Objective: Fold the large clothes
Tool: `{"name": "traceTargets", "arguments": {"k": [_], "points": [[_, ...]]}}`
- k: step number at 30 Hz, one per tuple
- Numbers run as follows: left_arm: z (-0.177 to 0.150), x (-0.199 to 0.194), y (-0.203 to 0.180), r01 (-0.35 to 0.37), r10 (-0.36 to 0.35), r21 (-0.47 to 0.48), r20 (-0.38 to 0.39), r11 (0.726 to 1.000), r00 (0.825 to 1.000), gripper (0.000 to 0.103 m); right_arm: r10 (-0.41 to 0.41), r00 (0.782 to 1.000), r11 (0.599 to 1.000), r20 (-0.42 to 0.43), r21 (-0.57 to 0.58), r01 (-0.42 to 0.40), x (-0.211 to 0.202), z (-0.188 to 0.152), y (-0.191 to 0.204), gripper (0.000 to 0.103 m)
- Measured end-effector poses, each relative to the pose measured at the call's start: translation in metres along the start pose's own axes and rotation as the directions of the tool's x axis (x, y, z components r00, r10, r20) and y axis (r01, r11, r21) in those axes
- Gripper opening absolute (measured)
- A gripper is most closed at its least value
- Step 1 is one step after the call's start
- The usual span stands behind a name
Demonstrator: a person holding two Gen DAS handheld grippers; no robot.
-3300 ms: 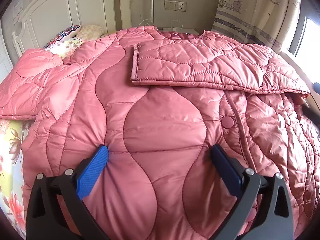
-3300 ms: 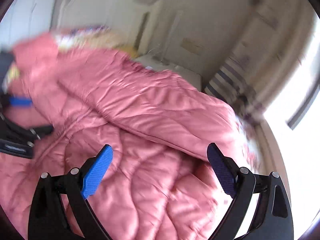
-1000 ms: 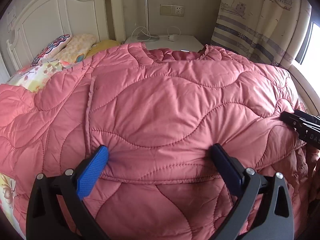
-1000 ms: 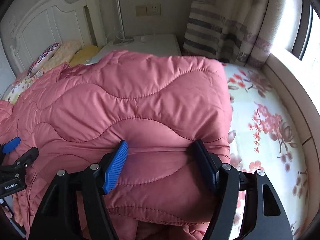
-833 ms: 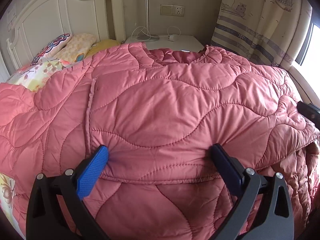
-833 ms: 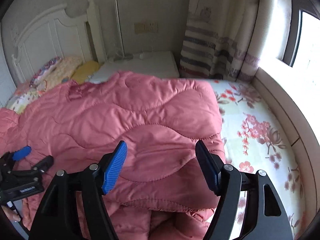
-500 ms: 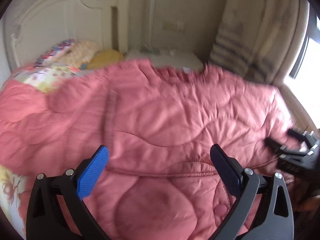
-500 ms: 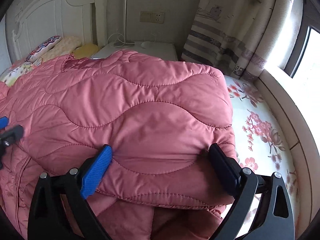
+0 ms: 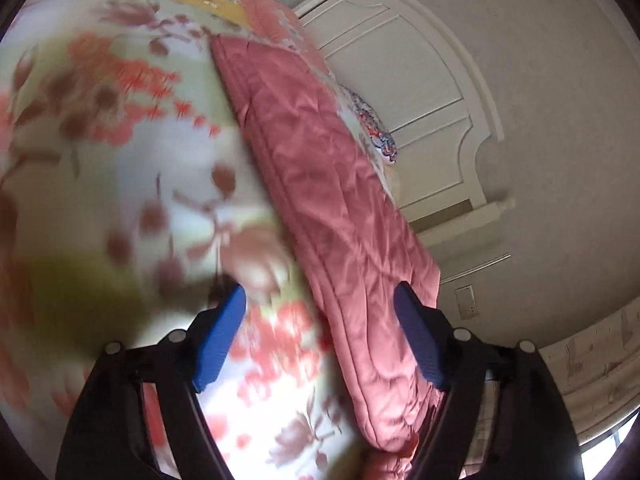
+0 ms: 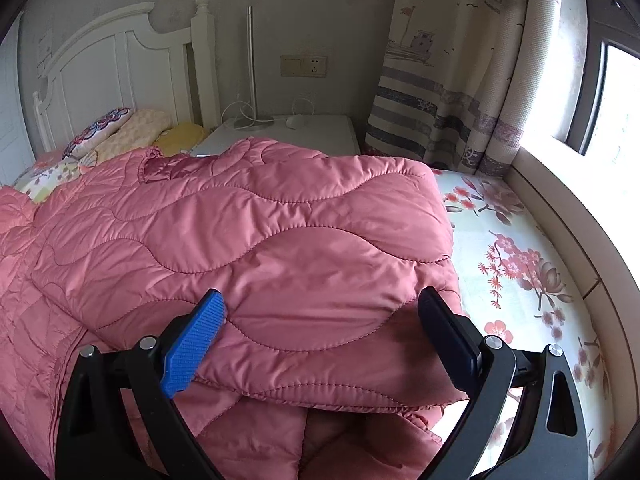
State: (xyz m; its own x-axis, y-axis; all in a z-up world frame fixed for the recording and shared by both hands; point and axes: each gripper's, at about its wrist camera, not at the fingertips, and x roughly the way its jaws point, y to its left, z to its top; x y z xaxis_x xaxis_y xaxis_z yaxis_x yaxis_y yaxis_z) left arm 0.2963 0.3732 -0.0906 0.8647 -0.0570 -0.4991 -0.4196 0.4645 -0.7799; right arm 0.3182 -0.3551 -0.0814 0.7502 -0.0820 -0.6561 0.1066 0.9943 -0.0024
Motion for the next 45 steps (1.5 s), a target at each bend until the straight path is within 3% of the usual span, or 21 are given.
{"name": "traceTargets", "arguments": {"k": [4,8,9,10,11,12,16,19,21,24,26,29,31,32,33,36,37,39,41,43,45], "points": [[0.022,0.021,-0.009,-0.007,0.008,0.042,-0.020,0.999,1.000,0.080,0.013,1.000,0.998,0.023,0.063,-0.015,-0.015,0.004,-0.008,0.094],[0.026,0.036,-0.024,-0.071,0.070,0.070,0.014,0.995,0.997,0.078,0.198,0.980,0.973,0.003,0.122,-0.197,-0.044,0.007,-0.009,0.094],[0.025,0.040,-0.030,-0.098,0.096,0.080,0.022,0.992,0.995,0.047,0.211,0.977,0.972,0.013,0.101,-0.211,-0.054,0.004,-0.006,0.094],[0.021,0.043,-0.032,-0.134,0.133,0.074,0.021,0.988,0.991,0.027,0.207,0.978,0.976,0.032,0.062,-0.208,-0.067,-0.002,-0.001,0.094],[0.020,0.043,-0.034,-0.160,0.159,0.054,0.025,0.986,0.987,0.015,0.204,0.978,0.978,0.042,0.035,-0.206,-0.074,-0.007,0.002,0.094],[0.016,0.038,-0.039,-0.157,0.156,0.025,0.055,0.987,0.986,0.012,0.205,0.978,0.979,0.046,0.011,-0.206,-0.079,-0.014,0.005,0.094],[-0.003,0.010,-0.096,-0.108,0.083,0.134,0.177,0.985,0.981,0.011,0.158,0.986,0.987,0.059,-0.031,-0.156,-0.085,-0.049,0.003,0.094],[-0.028,-0.012,-0.156,-0.034,-0.036,0.294,0.229,0.955,0.973,0.011,0.149,0.989,0.988,-0.005,0.041,-0.148,-0.069,-0.062,-0.012,0.094],[-0.047,-0.022,-0.193,0.029,-0.119,0.382,0.213,0.924,0.970,0.011,0.157,0.987,0.980,0.015,0.120,-0.158,-0.069,-0.061,-0.027,0.094],[-0.100,-0.027,-0.258,0.055,-0.199,0.570,0.195,0.820,0.960,0.011,0.172,0.985,0.966,0.030,0.192,-0.174,-0.068,-0.064,-0.040,0.094],[-0.147,-0.020,-0.294,0.047,-0.228,0.697,0.170,0.716,0.959,0.013,0.172,0.984,0.961,0.041,0.213,-0.177,-0.069,-0.065,-0.045,0.094],[-0.241,0.002,-0.330,0.037,-0.230,0.858,0.096,0.513,0.968,0.026,0.165,0.983,0.956,0.084,0.232,-0.180,-0.077,-0.067,-0.049,0.094],[-0.319,0.028,-0.335,0.025,-0.183,0.944,0.038,0.329,0.982,0.056,0.161,0.981,0.949,0.109,0.255,-0.184,-0.081,-0.069,-0.055,0.094],[-0.350,0.032,-0.328,0.019,-0.165,0.966,0.025,0.258,0.986,0.073,0.158,0.980,0.946,0.117,0.268,-0.185,-0.083,-0.069,-0.058,0.094],[-0.388,0.044,-0.320,0.004,-0.129,0.989,0.016,0.151,0.992,0.080,0.157,0.980,0.940,0.124,0.285,-0.187,-0.083,-0.070,-0.062,0.094],[-0.454,0.069,-0.292,0.014,-0.044,0.997,-0.018,-0.079,0.999,0.080,0.155,0.979,0.927,0.133,0.324,-0.191,-0.082,-0.071,-0.071,0.094],[-0.463,0.070,-0.283,0.025,-0.036,0.993,-0.029,-0.117,0.999,0.080,0.156,0.978,0.922,0.137,0.334,-0.194,-0.082,-0.072,-0.073,0.094],[-0.465,0.062,-0.268,0.027,-0.043,0.987,-0.034,-0.160,0.998,0.080,0.162,0.977,0.916,0.137,0.347,-0.201,-0.081,-0.073,-0.076,0.094],[-0.451,0.049,-0.265,0.030,-0.057,0.989,-0.038,-0.143,0.998,0.086,0.168,0.977,0.916,0.129,0.345,-0.203,-0.078,-0.072,-0.076,0.094],[-0.426,0.031,-0.259,0.062,-0.052,0.996,-0.065,-0.064,0.996,0.095,0.172,0.977,0.919,0.127,0.338,-0.205,-0.078,-0.073,-0.074,0.094],[-0.389,0.020,-0.249,0.078,-0.025,0.995,-0.076,0.061,0.997,0.100,0.173,0.976,0.919,0.134,0.335,-0.208,-0.079,-0.074,-0.073,0.094]]}}
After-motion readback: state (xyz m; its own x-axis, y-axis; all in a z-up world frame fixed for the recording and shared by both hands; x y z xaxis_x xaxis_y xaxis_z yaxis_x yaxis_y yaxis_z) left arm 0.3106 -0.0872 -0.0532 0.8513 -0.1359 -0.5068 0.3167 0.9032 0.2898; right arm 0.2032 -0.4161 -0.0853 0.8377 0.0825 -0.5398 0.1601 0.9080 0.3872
